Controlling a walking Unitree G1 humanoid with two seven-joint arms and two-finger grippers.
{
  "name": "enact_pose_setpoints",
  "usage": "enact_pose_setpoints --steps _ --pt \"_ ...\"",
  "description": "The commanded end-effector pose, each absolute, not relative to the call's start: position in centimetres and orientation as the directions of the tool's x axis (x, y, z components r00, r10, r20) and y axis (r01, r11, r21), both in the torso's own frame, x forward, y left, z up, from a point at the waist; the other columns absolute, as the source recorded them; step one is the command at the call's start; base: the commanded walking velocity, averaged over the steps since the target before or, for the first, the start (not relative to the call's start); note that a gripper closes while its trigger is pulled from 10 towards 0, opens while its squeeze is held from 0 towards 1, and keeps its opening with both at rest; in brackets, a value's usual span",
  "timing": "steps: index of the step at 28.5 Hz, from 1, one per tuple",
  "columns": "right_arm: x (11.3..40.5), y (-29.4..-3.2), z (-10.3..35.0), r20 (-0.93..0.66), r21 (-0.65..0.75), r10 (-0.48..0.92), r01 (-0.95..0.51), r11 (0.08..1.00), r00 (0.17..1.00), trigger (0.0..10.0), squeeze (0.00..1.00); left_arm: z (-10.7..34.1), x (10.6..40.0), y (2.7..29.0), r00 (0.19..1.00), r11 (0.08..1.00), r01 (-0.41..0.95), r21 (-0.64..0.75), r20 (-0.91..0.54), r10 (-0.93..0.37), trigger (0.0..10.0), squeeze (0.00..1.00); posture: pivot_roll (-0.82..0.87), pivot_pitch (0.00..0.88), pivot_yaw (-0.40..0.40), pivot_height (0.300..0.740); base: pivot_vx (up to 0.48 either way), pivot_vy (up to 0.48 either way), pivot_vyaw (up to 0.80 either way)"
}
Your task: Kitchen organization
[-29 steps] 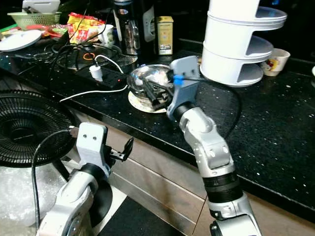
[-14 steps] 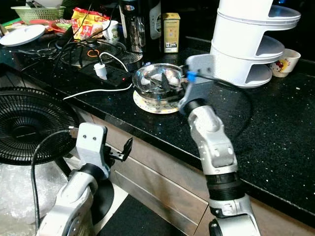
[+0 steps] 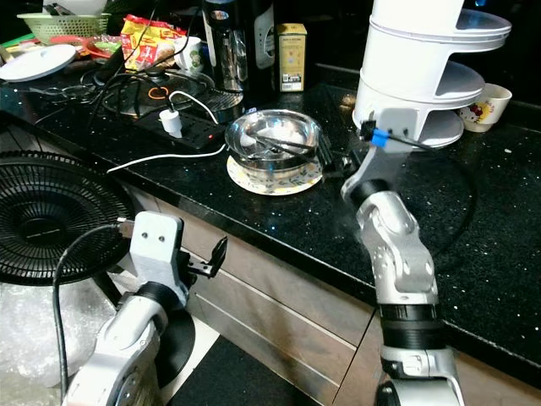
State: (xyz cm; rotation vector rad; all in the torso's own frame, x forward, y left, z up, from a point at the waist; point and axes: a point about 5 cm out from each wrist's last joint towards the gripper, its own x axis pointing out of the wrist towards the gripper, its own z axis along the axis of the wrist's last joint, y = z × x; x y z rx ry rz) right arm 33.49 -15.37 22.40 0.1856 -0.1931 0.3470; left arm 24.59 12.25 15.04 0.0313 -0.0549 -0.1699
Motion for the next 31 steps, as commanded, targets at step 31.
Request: enact_pose_setpoints --steps 31 --pt "32.7 -12.5 22.0 0.158 -0.054 0.438 -0.435 0.899 0.885 10.0 0.00 15.0 24.6 12.5 0.986 0.986 0.163 0.034 0.033 -0.164 10.0 0.00 0.09 0.000 0.012 0.740 0.000 0.000 0.00"
